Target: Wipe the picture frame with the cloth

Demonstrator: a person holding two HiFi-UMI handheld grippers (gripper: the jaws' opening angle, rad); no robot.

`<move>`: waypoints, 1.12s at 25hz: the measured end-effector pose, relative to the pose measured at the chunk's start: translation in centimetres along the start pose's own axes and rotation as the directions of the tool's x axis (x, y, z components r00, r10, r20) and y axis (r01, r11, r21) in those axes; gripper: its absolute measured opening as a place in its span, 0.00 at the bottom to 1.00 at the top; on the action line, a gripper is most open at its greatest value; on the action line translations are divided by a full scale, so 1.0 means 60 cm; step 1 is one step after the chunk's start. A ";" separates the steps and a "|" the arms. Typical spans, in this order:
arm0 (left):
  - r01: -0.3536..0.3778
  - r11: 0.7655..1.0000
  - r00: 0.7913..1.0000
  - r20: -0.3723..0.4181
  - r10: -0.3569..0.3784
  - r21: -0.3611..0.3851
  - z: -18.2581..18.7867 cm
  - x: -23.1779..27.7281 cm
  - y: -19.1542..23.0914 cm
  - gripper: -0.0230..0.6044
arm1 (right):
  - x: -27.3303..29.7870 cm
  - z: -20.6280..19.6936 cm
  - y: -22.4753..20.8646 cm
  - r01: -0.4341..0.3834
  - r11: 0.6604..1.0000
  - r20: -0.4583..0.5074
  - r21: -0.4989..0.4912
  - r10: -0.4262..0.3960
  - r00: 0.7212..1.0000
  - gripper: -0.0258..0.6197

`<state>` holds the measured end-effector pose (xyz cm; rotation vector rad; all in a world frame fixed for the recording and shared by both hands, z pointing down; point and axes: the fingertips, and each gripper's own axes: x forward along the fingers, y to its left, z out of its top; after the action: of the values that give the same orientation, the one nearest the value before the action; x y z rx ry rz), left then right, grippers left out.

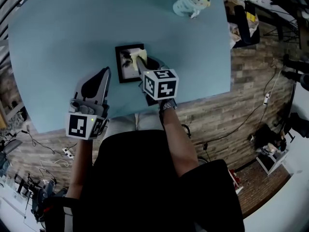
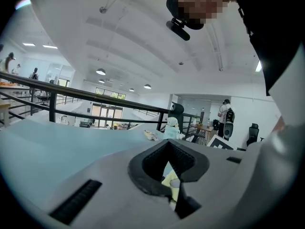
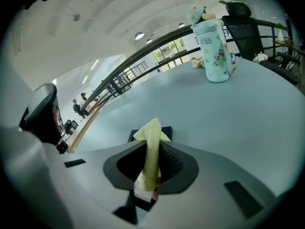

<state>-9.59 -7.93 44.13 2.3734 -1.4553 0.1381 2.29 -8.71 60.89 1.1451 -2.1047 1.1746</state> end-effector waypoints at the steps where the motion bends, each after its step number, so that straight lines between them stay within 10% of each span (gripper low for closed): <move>1: 0.008 1.000 1.000 0.002 -0.008 -0.005 0.000 0.002 -0.003 0.03 | -0.003 0.001 -0.005 0.006 1.000 0.004 0.004 -0.006 1.000 0.13; 13: 0.049 0.999 0.998 0.040 -0.049 0.014 0.012 0.009 -0.018 0.03 | -0.038 0.001 -0.039 0.059 0.998 0.031 0.028 -0.060 0.998 0.13; 28: -0.017 1.000 0.999 0.044 0.017 0.008 0.012 -0.027 0.007 0.03 | 0.001 -0.024 0.090 -0.089 0.993 -0.042 -0.081 0.086 0.995 0.13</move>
<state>-10.78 -6.98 43.13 2.3853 -1.4982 0.0973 -2.26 -5.94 59.22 0.9951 -2.1724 1.1281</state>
